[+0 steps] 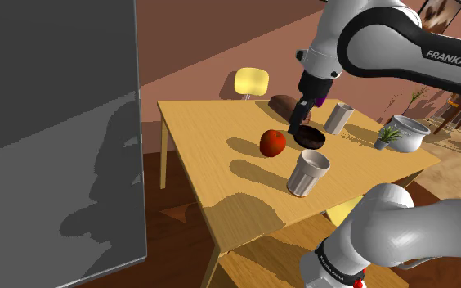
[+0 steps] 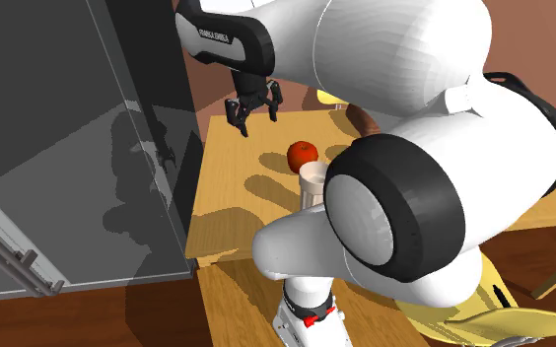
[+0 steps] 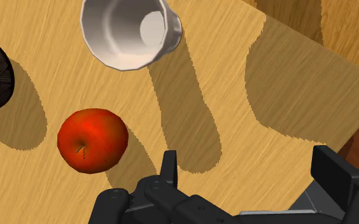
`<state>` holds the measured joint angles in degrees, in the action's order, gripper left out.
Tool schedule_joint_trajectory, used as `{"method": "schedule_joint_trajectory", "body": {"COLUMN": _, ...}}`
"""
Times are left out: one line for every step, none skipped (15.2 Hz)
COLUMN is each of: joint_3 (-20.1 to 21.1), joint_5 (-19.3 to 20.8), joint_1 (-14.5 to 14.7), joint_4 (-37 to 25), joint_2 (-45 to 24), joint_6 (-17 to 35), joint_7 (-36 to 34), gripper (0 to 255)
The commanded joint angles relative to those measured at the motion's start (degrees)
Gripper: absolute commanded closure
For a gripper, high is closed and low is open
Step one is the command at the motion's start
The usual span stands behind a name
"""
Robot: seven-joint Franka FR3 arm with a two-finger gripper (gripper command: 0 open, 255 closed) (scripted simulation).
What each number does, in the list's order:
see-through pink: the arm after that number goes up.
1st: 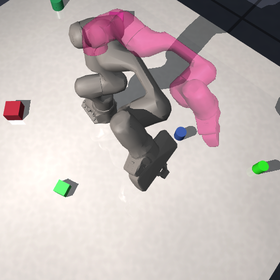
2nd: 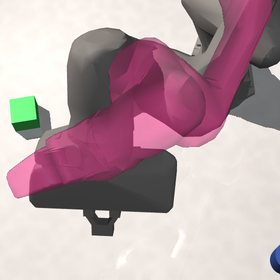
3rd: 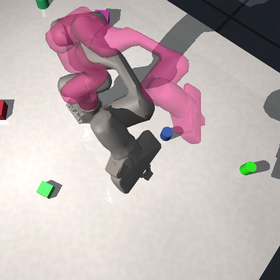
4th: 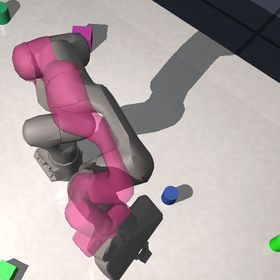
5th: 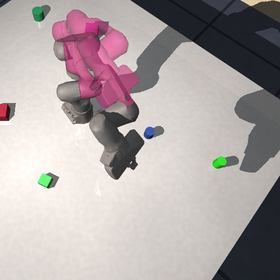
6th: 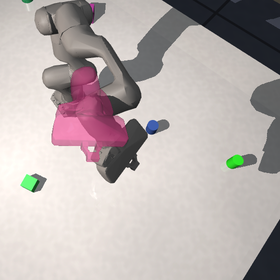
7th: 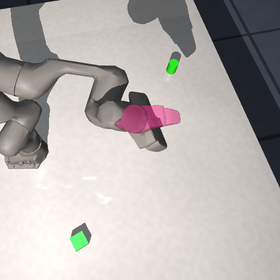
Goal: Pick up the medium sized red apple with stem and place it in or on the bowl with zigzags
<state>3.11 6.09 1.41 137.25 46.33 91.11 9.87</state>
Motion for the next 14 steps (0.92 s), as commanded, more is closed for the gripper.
{"method": "schedule_joint_trajectory", "body": {"joint_3": 0.00, "joint_5": 0.00, "joint_1": 0.00, "joint_4": 0.00, "joint_2": 0.00, "joint_6": 0.00, "joint_7": 0.00, "gripper": 0}}
{"method": "schedule_joint_trajectory", "body": {"joint_3": -1.96, "joint_5": 0.63, "joint_1": -0.01, "joint_4": 1.51, "joint_2": 0.93, "joint_6": 1.81, "joint_7": 2.46, "gripper": 0}}
{"method": "schedule_joint_trajectory", "body": {"joint_3": -3.98, "joint_5": 1.28, "joint_1": -0.02, "joint_4": 2.90, "joint_2": 1.69, "joint_6": 3.63, "joint_7": 4.90, "gripper": 0}}
{"method": "schedule_joint_trajectory", "body": {"joint_3": -6.04, "joint_5": 1.93, "joint_1": -0.05, "joint_4": 4.17, "joint_2": 2.27, "joint_6": 5.48, "joint_7": 7.36, "gripper": 0}}
{"method": "schedule_joint_trajectory", "body": {"joint_3": -8.14, "joint_5": 2.55, "joint_1": -0.09, "joint_4": 5.30, "joint_2": 2.69, "joint_6": 7.34, "joint_7": 9.83, "gripper": 0}}
{"method": "schedule_joint_trajectory", "body": {"joint_3": -10.29, "joint_5": 3.15, "joint_1": -0.11, "joint_4": 6.29, "joint_2": 2.91, "joint_6": 9.23, "joint_7": 12.31, "gripper": 0}}
{"method": "schedule_joint_trajectory", "body": {"joint_3": -12.47, "joint_5": 3.70, "joint_1": -0.14, "joint_4": 7.14, "joint_2": 2.95, "joint_6": 11.13, "joint_7": 14.83, "gripper": 0}}
{"method": "schedule_joint_trajectory", "body": {"joint_3": -14.70, "joint_5": 4.21, "joint_1": -0.12, "joint_4": 7.85, "joint_2": 2.80, "joint_6": 13.04, "joint_7": 17.37, "gripper": 0}}
{"method": "schedule_joint_trajectory", "body": {"joint_3": -16.99, "joint_5": 4.67, "joint_1": -0.02, "joint_4": 8.41, "joint_2": 2.47, "joint_6": 14.96, "joint_7": 19.91, "gripper": 0}}
{"method": "schedule_joint_trajectory", "body": {"joint_3": -19.32, "joint_5": 5.06, "joint_1": 0.16, "joint_4": 8.82, "joint_2": 1.95, "joint_6": 16.87, "joint_7": 22.49, "gripper": 0}}
{"method": "schedule_joint_trajectory", "body": {"joint_3": -21.71, "joint_5": 5.36, "joint_1": 0.44, "joint_4": 9.08, "joint_2": 1.26, "joint_6": 18.78, "joint_7": 25.10, "gripper": 0}}
{"method": "schedule_joint_trajectory", "body": {"joint_3": -24.10, "joint_5": 5.52, "joint_1": 0.78, "joint_4": 9.19, "joint_2": 0.38, "joint_6": 20.68, "joint_7": 27.77, "gripper": 0}}
{"method": "schedule_joint_trajectory", "body": {"joint_3": -26.56, "joint_5": 5.56, "joint_1": 1.27, "joint_4": 9.15, "joint_2": -0.66, "joint_6": 22.55, "joint_7": 30.49, "gripper": 0}}
{"method": "schedule_joint_trajectory", "body": {"joint_3": -29.04, "joint_5": 5.44, "joint_1": 1.87, "joint_4": 8.95, "joint_2": -1.87, "joint_6": 24.39, "joint_7": 33.28, "gripper": 0}}
